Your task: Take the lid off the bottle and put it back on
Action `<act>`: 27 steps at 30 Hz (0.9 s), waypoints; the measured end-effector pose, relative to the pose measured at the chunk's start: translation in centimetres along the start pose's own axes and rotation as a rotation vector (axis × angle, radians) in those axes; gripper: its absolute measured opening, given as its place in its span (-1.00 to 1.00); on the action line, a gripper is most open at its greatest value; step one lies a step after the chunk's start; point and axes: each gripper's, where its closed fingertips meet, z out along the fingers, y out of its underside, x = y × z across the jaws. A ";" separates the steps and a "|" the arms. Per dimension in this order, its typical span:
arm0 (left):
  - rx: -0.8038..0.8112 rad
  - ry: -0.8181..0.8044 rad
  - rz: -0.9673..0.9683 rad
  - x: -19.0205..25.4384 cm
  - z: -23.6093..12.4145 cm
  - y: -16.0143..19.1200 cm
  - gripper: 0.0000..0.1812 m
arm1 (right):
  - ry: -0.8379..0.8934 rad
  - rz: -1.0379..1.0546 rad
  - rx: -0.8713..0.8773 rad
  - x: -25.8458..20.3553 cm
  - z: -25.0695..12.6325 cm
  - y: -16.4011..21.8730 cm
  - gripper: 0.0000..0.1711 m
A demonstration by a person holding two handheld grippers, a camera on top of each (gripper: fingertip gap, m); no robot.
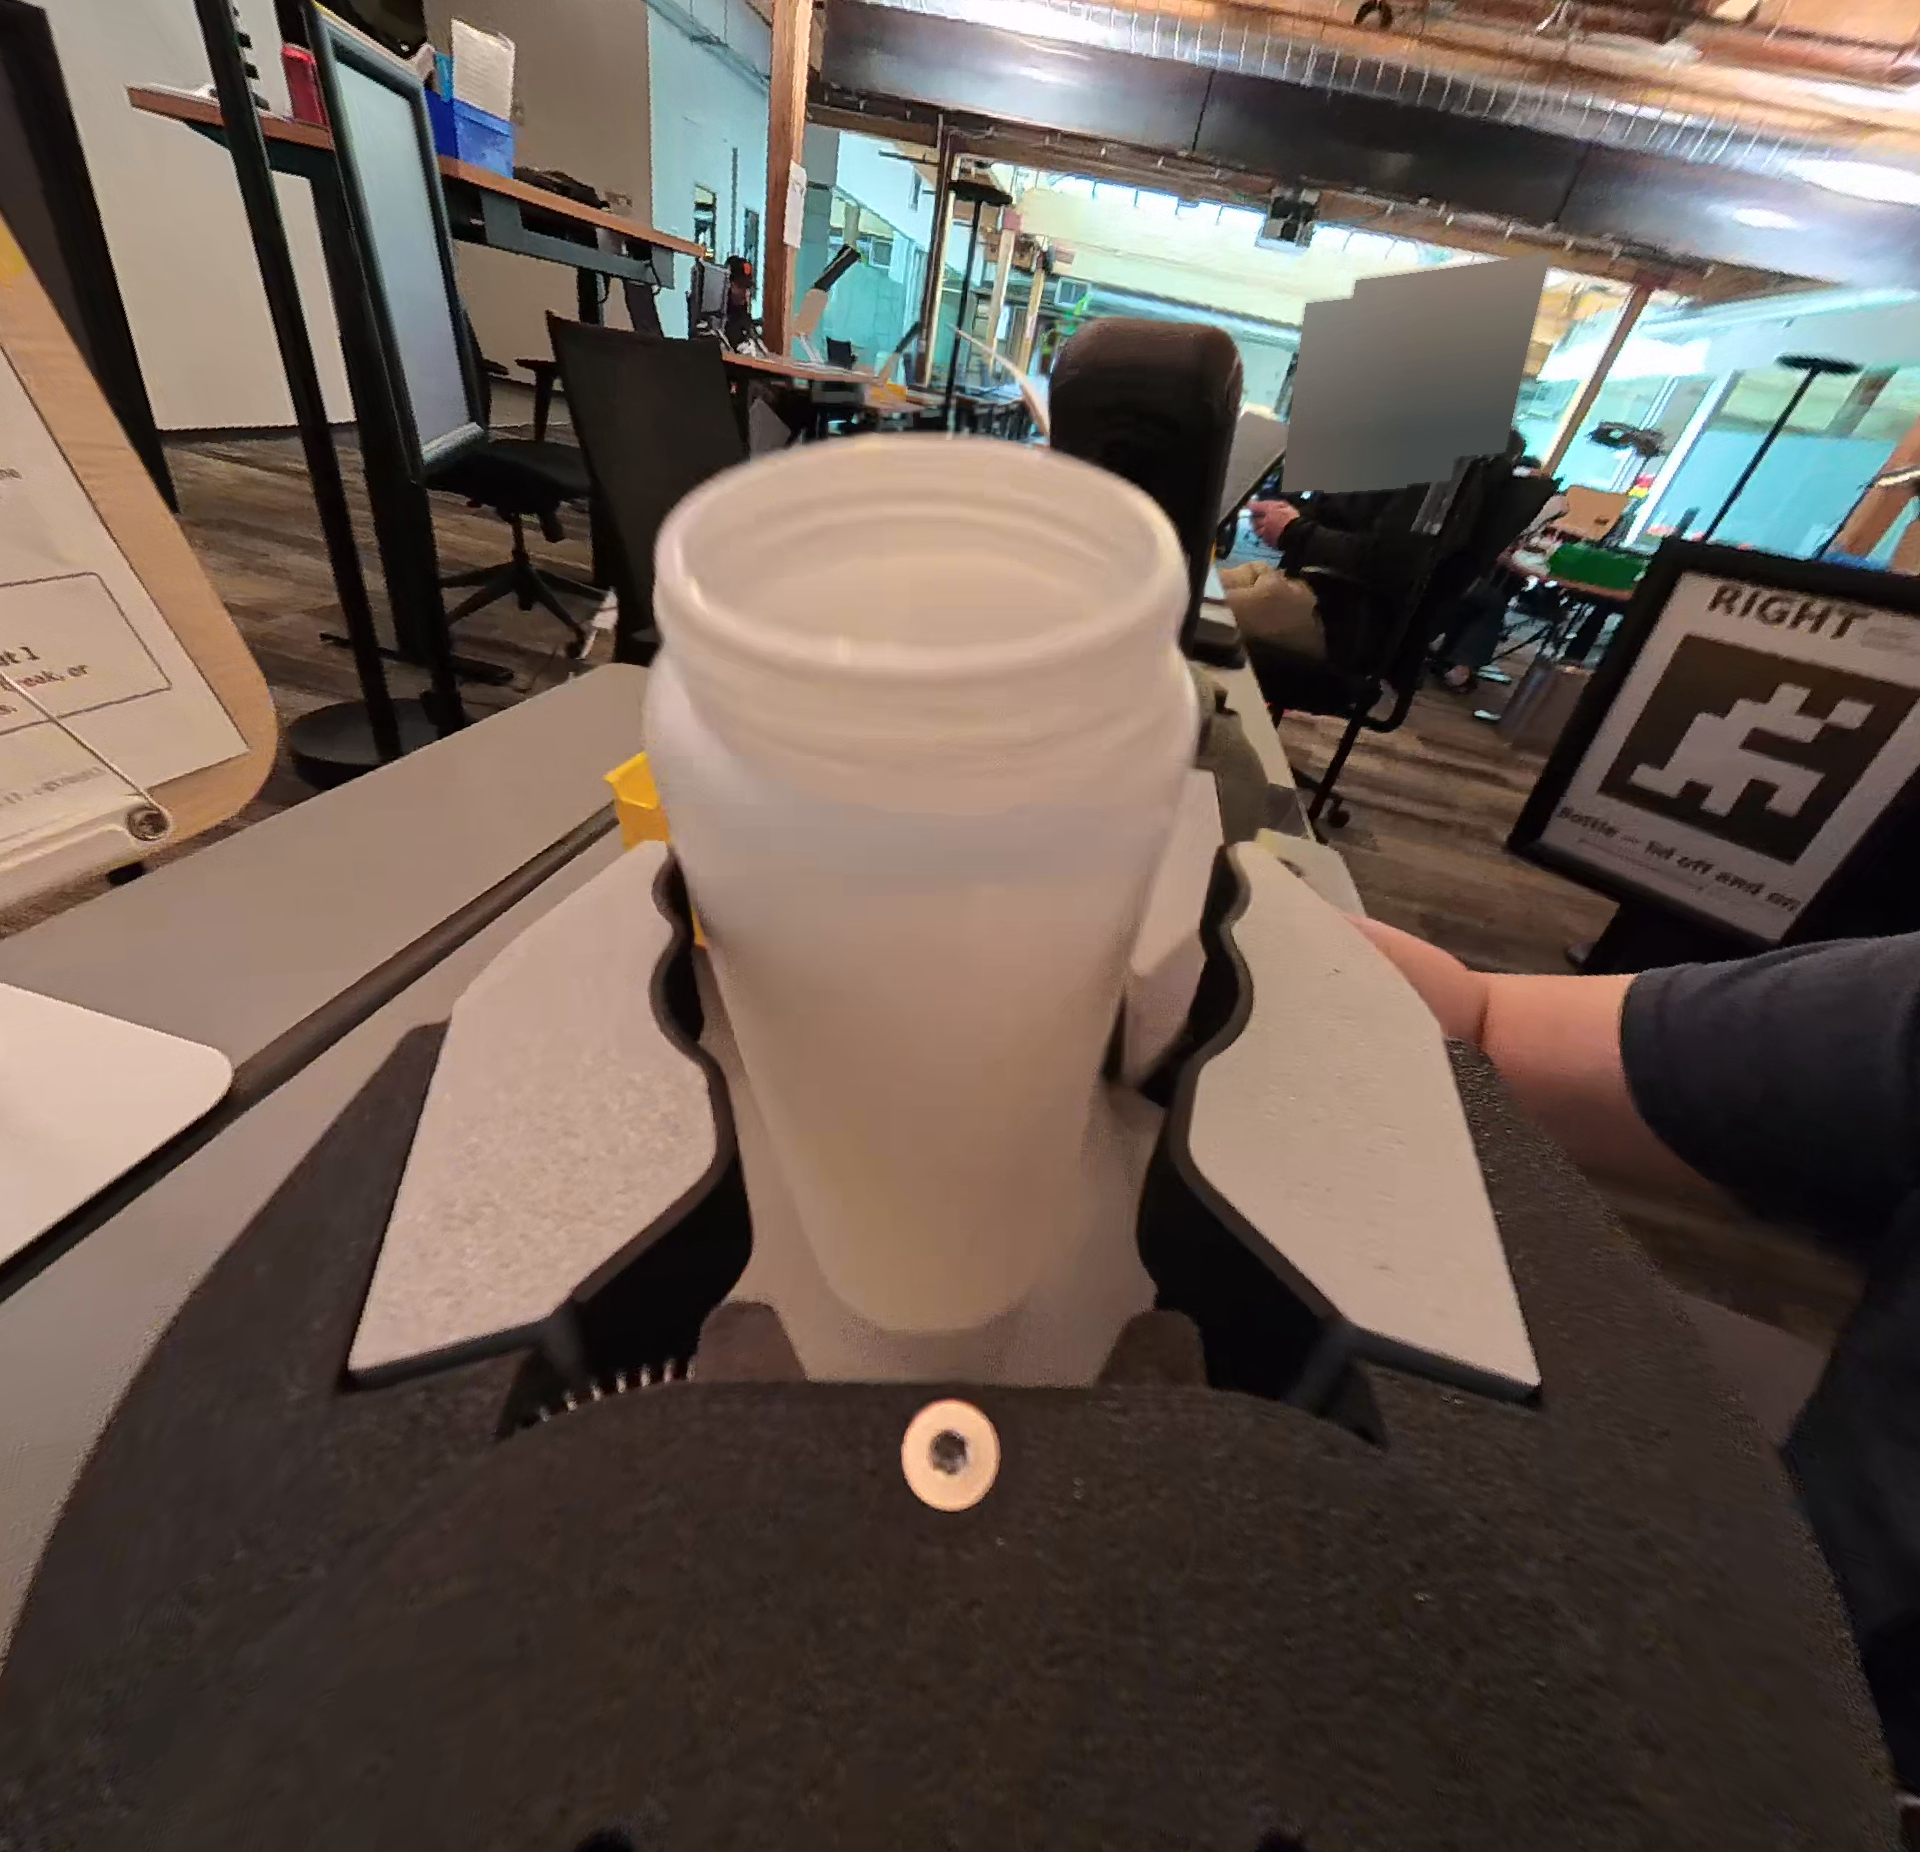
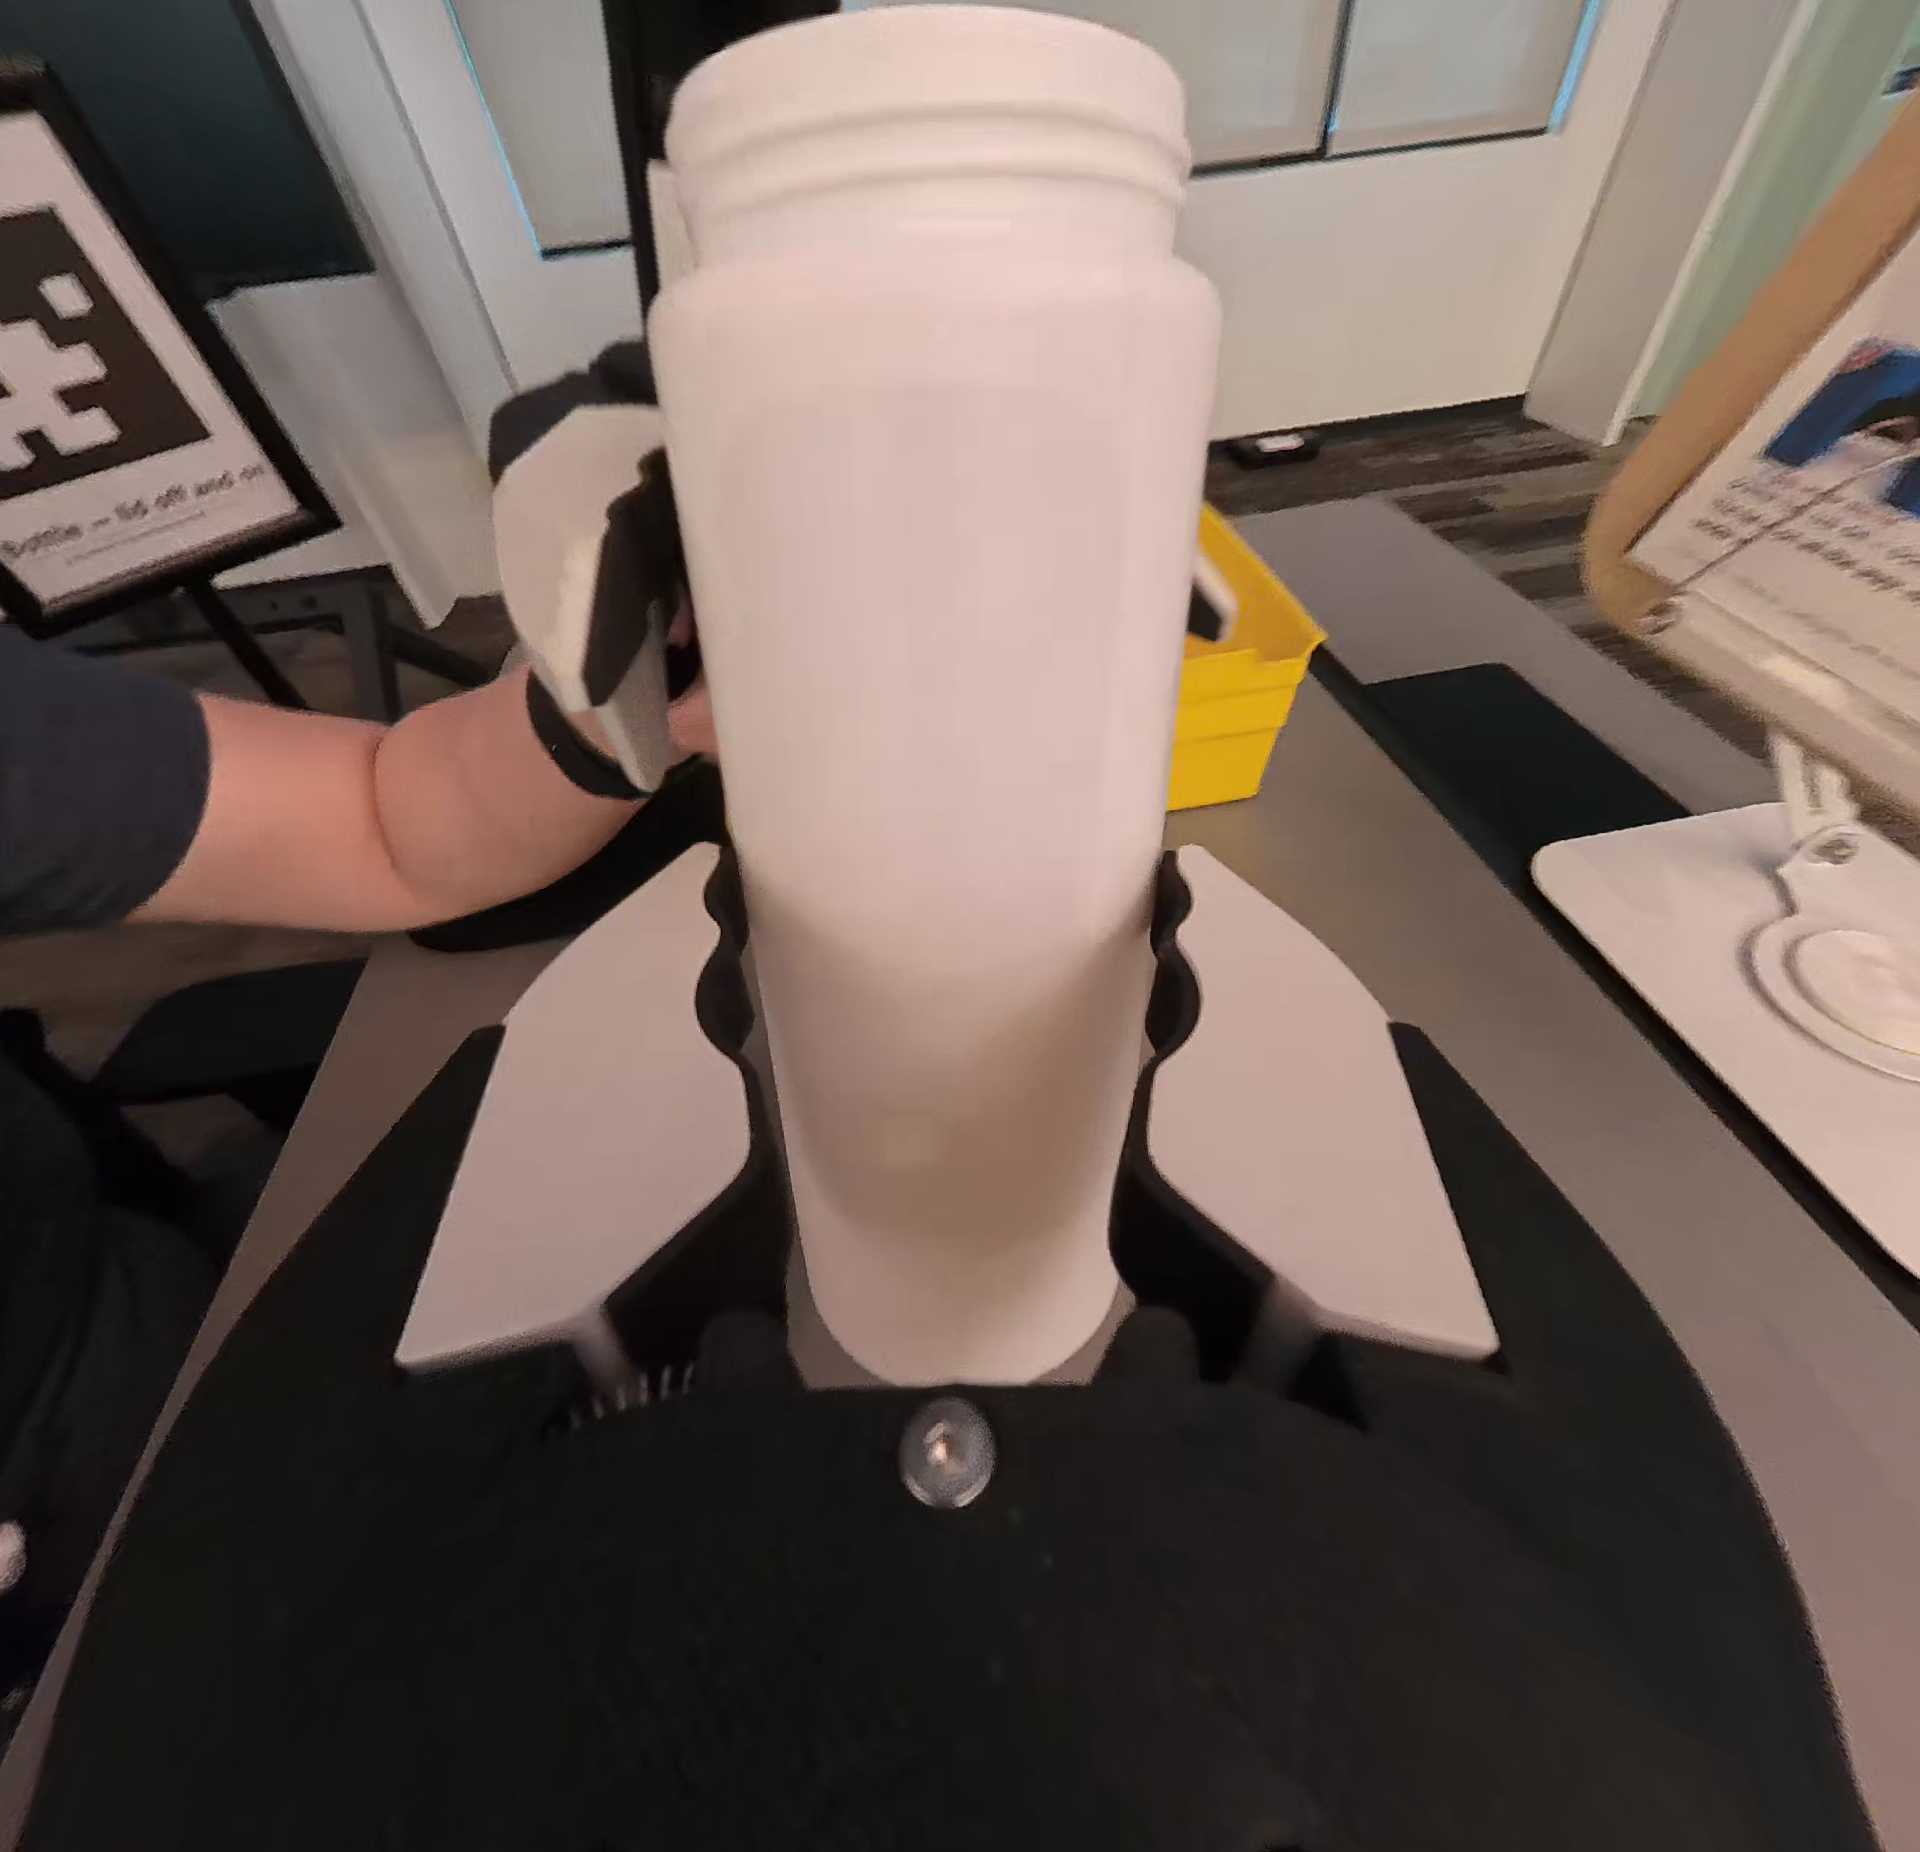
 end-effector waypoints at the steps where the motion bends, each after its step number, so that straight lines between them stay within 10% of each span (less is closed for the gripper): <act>1: -0.003 0.009 -0.012 0.1 -0.2 -0.1 0.04 | 0.027 0.011 0.017 0.4 -0.7 -0.7 -0.11; 7: -0.033 0.020 -0.008 0.1 -1.3 -0.6 -0.05 | 0.399 0.147 0.055 6.0 -12.5 -3.8 -0.11; 12: -0.081 -0.023 0.003 -0.4 -1.8 -0.4 -0.07 | 0.842 0.530 -0.137 11.6 -25.2 3.9 -0.10; 20: -0.166 -0.058 -0.053 -1.4 -2.1 0.9 -0.13 | 0.899 0.986 -0.534 14.2 -27.7 17.9 -0.10; 27: -0.199 -0.076 -0.096 -2.2 -2.2 1.7 -0.13 | 0.868 1.118 -0.655 14.5 -26.5 22.3 -0.10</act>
